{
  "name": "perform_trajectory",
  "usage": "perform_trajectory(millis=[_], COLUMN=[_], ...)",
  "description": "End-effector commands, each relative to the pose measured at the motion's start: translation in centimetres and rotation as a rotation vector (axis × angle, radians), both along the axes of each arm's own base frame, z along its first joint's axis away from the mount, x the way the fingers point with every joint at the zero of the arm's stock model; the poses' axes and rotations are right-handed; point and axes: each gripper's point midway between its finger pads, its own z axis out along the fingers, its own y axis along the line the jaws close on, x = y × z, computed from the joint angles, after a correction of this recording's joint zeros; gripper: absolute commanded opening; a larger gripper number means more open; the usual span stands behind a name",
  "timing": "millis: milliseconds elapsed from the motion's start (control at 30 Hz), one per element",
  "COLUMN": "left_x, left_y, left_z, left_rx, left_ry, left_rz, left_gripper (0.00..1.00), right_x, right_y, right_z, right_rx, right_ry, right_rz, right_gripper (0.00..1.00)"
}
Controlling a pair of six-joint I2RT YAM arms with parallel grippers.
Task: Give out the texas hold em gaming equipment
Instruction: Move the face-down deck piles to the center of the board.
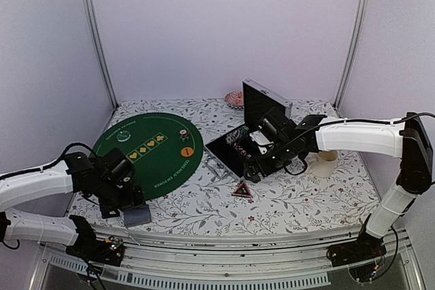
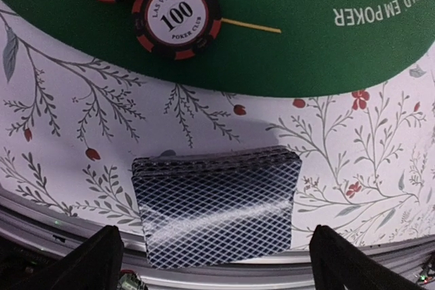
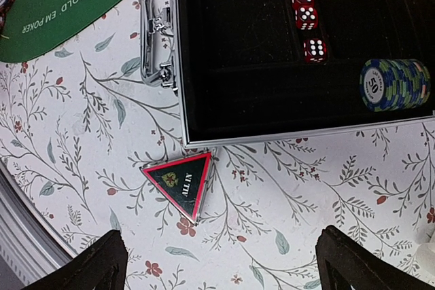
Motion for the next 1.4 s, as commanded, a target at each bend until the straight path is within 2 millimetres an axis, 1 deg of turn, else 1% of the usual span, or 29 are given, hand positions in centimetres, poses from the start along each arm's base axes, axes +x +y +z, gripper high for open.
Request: perform_trajectory(millis=[0, 67, 200, 500, 600, 700, 800, 933, 1033, 1167, 1300, 1367], left_x=[1.5, 1.6, 1.4, 1.5, 1.4, 1.6, 2.3, 2.6, 2.3, 1.4, 1.7, 1.3], left_y=[-1.2, -1.6, -1.4, -1.4, -1.1, -1.0, -1.2, -1.2, -0.6, 1.2, 1.0, 1.4], left_z=[0.2, 0.0, -0.9, -1.2, -1.4, -1.0, 0.0, 0.5, 0.4, -0.6, -1.0, -1.7], left_rx=[-0.062, -0.077, -0.066, -0.031, -0.001, 0.012, 0.010, 0.012, 0.036, 0.047, -0.006, -0.005], left_ry=[-0.073, -0.079, -0.063, -0.048, -0.033, -0.043, -0.077, -0.092, -0.079, -0.024, -0.038, -0.025], left_rz=[0.017, 0.003, -0.001, -0.025, -0.036, -0.045, -0.050, -0.060, -0.064, 0.007, 0.030, 0.040], left_gripper=[0.98, 0.98, 0.98, 0.98, 0.98, 0.98, 0.98, 0.98, 0.98, 0.98, 0.98, 0.98], right_x=[-0.2, -0.2, -0.3, -0.4, -0.5, -0.5, -0.5, -0.4, -0.5, -0.7, -0.7, -0.8], right_y=[-0.1, 0.0, -0.1, -0.2, -0.2, -0.2, 0.0, 0.1, 0.1, 0.0, -0.1, -0.2], right_z=[0.6, 0.6, 0.4, 0.0, -0.2, -0.4, -0.5, -0.5, -0.6, -0.8, -0.9, -1.0], right_rx=[0.032, 0.033, 0.030, 0.023, 0.021, 0.018, 0.018, 0.021, 0.018, 0.015, 0.012, 0.011], right_ry=[-0.005, -0.004, 0.002, 0.011, 0.017, 0.020, 0.024, 0.026, 0.030, 0.035, 0.038, 0.040], right_rz=[-0.010, -0.011, -0.010, -0.008, -0.009, -0.009, -0.005, -0.003, 0.000, -0.001, 0.000, -0.002], right_gripper=[0.99, 0.99, 0.99, 0.99, 0.99, 0.99, 0.99, 0.99, 0.99, 0.99, 0.99, 0.99])
